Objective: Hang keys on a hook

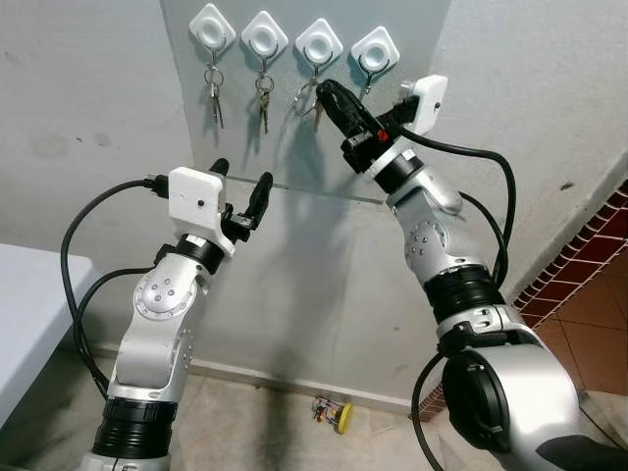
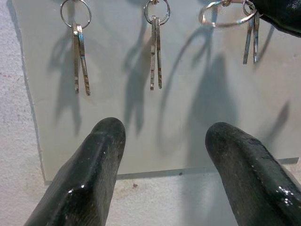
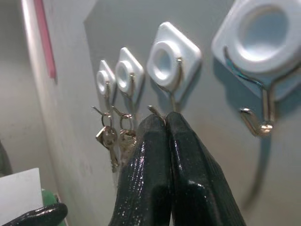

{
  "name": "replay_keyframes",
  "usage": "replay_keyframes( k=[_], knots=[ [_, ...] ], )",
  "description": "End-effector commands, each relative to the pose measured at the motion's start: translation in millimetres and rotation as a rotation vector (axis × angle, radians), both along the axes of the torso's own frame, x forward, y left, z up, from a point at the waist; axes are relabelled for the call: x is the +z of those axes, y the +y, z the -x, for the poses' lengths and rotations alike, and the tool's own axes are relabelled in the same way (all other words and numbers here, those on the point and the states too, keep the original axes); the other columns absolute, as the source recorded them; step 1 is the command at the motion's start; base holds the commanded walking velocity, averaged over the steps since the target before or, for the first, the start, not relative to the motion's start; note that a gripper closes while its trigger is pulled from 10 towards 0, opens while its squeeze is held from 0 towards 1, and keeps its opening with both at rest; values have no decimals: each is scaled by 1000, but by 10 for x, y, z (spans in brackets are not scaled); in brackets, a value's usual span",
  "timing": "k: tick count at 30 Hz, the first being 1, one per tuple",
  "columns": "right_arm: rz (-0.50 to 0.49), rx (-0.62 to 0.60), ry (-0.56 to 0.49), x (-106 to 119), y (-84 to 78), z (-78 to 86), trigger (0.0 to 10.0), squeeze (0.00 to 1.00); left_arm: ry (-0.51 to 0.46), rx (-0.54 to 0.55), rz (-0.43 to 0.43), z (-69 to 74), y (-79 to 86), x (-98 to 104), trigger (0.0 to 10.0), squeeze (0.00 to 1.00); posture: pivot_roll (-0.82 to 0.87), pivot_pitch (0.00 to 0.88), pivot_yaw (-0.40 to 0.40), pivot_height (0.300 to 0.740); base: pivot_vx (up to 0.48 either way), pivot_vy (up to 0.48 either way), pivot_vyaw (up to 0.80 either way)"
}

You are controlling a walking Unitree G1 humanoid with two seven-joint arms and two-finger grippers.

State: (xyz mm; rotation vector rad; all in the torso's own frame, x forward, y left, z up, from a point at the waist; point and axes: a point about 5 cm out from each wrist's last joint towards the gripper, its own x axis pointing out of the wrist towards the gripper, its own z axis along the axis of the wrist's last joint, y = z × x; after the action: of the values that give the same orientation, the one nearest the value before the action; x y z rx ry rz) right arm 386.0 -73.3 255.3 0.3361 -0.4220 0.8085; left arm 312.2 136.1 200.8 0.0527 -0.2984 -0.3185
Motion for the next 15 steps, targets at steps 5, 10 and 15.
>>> replay_keyframes(
  k=[5, 10, 15],
  knots=[
    [-40, -47, -23, 111, -94, -10, 10000, 0, -17, -13, -11, 2, -14, 49, 10000, 0, -66, 43, -39, 740, 0, 0, 0],
    [-32, -26, -19, 103, -81, -2, 10000, 863, -18, -10, -11, 1, -14, 49, 10000, 0, -63, 40, -42, 740, 0, 0, 0],
    [-27, -12, -16, 72, -53, 16, 10000, 1000, -20, -2, -10, 6, -9, 46, 10000, 0, -60, 38, -45, 740, 0, 0, 0]
  ],
)
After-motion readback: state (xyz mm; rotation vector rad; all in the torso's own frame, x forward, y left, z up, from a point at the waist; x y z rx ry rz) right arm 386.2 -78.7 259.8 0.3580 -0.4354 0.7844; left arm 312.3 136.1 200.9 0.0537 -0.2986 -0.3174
